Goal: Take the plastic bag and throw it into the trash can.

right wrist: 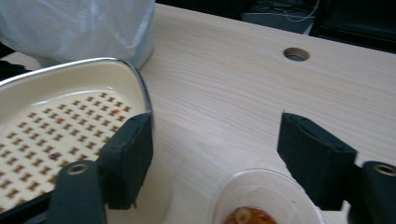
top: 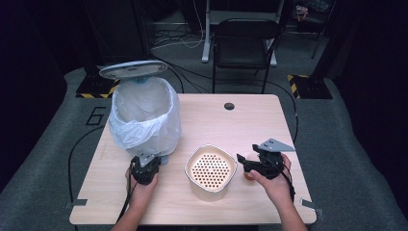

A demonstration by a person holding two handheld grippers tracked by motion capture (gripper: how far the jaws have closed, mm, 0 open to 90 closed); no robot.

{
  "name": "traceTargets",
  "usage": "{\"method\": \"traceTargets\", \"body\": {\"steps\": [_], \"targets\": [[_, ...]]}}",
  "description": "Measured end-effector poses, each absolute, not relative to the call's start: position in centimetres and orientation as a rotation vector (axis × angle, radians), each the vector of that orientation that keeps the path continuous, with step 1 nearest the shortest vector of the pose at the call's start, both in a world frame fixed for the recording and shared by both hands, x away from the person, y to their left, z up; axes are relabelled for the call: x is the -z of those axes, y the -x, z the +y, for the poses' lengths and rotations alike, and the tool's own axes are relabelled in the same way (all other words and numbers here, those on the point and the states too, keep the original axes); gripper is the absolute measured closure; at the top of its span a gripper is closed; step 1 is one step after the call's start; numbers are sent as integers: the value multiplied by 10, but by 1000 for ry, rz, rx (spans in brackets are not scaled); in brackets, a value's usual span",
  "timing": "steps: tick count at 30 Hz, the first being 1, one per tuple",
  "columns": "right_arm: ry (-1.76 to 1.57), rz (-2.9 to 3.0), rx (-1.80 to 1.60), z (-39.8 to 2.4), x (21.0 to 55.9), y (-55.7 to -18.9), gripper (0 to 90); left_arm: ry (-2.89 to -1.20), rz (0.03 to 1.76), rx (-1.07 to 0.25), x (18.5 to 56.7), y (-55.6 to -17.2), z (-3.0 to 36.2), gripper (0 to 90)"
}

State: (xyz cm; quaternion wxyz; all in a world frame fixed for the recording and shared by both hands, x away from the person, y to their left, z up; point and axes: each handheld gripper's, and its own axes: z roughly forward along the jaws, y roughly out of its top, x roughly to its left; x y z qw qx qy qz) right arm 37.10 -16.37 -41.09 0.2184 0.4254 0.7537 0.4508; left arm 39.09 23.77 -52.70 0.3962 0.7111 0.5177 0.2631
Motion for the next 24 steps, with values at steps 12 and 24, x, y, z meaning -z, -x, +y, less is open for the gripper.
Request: {"method": "traceTargets", "body": {"steps": [12, 24], "targets": [[-1233, 2046, -1151, -183, 436, -376, 159, -1805, 1308, -666, 527, -391, 238, 825], [-1251, 2103, -1106, -185, 465, -376, 174, -1803, 1311, -666, 527, -391, 238, 825]]}}
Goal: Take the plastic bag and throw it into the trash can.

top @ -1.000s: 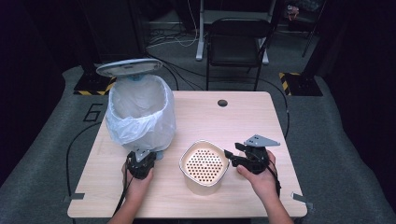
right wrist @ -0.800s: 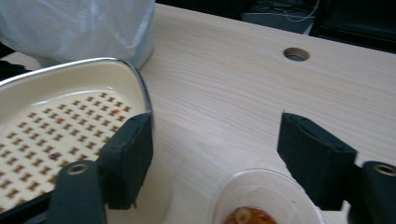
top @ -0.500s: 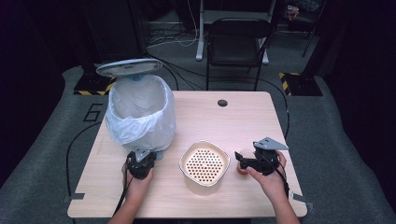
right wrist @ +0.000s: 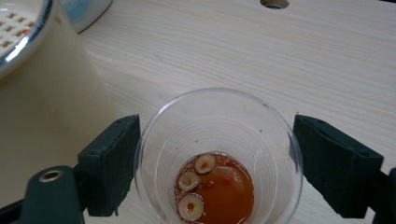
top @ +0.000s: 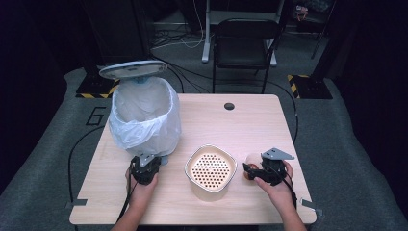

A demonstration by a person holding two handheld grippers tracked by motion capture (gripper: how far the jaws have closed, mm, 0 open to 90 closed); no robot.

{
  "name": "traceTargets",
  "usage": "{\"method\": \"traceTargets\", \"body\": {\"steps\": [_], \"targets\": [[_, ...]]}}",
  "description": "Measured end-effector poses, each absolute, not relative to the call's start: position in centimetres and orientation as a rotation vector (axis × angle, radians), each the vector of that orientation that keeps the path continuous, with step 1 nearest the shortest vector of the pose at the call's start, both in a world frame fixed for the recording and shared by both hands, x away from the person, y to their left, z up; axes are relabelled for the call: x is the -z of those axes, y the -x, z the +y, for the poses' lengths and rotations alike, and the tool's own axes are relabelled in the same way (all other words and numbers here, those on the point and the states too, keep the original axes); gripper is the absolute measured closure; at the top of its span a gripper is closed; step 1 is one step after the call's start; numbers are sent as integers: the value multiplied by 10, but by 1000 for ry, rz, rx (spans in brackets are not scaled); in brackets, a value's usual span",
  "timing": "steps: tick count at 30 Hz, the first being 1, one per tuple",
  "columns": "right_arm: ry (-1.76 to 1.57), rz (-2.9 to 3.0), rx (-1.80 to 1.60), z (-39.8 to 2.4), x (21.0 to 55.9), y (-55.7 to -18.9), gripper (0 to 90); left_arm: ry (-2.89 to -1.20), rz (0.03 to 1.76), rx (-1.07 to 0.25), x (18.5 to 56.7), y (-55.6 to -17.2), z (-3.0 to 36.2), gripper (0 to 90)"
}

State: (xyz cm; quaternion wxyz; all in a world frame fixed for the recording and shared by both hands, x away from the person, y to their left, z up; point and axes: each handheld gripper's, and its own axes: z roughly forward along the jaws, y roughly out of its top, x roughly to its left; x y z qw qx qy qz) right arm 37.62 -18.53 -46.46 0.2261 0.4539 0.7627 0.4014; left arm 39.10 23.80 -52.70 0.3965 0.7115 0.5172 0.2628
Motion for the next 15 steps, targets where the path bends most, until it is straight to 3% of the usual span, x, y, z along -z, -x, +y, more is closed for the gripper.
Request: {"method": "traceTargets", "body": {"steps": [15], "targets": [[-1251, 2152, -1066, -183, 484, -379, 277, -1800, 1311, -665, 527, -391, 238, 825]]}}
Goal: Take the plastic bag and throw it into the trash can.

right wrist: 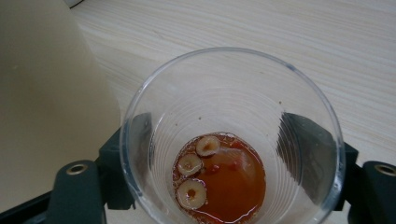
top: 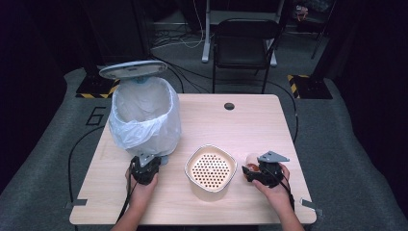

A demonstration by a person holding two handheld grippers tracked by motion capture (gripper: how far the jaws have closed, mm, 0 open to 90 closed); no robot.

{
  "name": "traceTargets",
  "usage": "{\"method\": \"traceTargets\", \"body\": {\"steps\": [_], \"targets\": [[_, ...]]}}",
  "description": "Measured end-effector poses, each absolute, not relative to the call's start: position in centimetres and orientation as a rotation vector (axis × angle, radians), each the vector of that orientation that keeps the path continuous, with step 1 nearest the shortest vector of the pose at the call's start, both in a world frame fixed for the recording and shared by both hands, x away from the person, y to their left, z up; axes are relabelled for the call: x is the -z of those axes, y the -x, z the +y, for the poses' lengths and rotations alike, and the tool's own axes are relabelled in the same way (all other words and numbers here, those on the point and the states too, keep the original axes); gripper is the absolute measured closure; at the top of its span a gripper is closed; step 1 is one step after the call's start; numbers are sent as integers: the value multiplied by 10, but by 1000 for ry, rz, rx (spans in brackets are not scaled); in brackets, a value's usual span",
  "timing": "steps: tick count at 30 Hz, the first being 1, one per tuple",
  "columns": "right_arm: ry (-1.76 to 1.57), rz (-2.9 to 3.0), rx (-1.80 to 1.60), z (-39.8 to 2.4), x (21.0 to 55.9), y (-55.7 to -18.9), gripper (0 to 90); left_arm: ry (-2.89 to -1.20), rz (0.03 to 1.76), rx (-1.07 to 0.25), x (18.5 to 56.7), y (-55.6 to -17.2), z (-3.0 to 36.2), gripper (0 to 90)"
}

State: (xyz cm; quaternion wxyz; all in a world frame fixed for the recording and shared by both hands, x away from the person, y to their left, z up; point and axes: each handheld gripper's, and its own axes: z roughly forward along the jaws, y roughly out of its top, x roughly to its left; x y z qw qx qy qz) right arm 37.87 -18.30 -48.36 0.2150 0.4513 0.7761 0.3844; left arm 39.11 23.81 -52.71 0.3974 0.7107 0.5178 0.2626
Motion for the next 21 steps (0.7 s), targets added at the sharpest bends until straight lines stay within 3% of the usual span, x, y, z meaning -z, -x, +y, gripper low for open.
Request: {"method": "traceTargets", "body": {"steps": [8, 21], "targets": [[-1233, 2153, -1068, -185, 483, -380, 345, -1800, 1310, -664, 527, -391, 238, 825], [-1159, 2184, -1106, -181, 458, -395, 361, -1800, 1311, -664, 527, -391, 238, 825]]}}
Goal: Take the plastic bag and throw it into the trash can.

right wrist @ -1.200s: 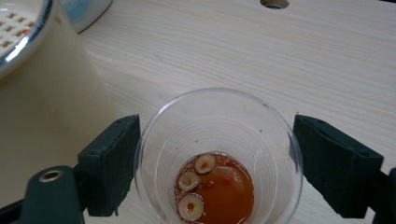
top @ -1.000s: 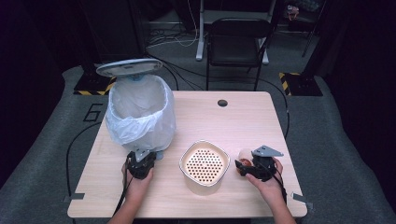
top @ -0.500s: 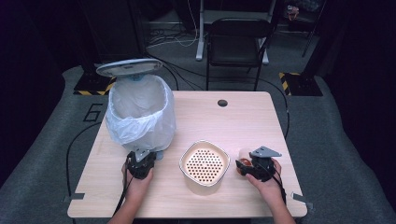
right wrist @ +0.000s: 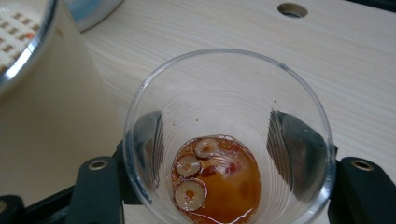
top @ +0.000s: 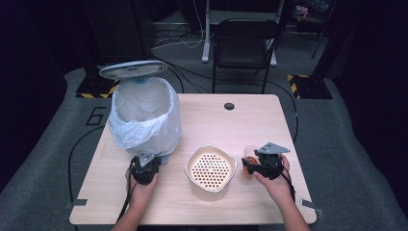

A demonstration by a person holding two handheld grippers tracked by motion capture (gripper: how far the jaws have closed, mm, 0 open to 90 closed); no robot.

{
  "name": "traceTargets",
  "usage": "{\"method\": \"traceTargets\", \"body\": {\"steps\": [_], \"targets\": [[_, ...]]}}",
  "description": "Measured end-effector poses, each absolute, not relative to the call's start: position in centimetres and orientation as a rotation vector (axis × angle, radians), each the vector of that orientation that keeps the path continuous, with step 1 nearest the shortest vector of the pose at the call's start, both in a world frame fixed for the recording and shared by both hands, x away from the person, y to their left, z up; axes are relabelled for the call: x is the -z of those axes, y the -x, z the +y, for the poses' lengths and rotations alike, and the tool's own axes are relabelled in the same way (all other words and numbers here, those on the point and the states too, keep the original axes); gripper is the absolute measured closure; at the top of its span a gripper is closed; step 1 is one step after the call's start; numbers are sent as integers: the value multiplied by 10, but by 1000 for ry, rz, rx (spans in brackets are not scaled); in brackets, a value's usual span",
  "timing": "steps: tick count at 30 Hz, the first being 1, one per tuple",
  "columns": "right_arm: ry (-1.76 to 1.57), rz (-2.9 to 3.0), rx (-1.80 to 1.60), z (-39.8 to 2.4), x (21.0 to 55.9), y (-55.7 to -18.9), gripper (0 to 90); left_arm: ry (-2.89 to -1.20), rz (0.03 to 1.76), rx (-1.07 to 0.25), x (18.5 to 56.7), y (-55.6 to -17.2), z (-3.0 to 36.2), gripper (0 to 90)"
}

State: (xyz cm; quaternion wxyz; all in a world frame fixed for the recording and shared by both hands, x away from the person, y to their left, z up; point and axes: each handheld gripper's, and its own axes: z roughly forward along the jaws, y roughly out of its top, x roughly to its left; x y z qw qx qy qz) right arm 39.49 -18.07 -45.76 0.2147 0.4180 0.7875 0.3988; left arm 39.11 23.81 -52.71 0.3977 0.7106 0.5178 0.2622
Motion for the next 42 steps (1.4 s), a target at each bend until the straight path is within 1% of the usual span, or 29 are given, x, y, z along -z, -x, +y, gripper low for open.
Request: {"method": "traceTargets", "body": {"steps": [5, 12, 25, 29, 42], "targets": [[-1115, 2186, -1143, -175, 435, -405, 365, -1799, 1310, -663, 527, -391, 238, 825], [-1082, 2184, -1173, -166, 414, -415, 366, -1800, 1310, -664, 527, -391, 238, 825], [-1013, 2214, -1218, -152, 396, -428, 371, -1787, 1310, -669, 528, -391, 238, 825], [-952, 2229, -1223, -146, 392, -431, 387, -1787, 1310, -668, 528, -391, 238, 825], [-810, 2253, -1209, -138, 389, -434, 394, -1797, 1311, -662, 527, -391, 238, 825]]}}
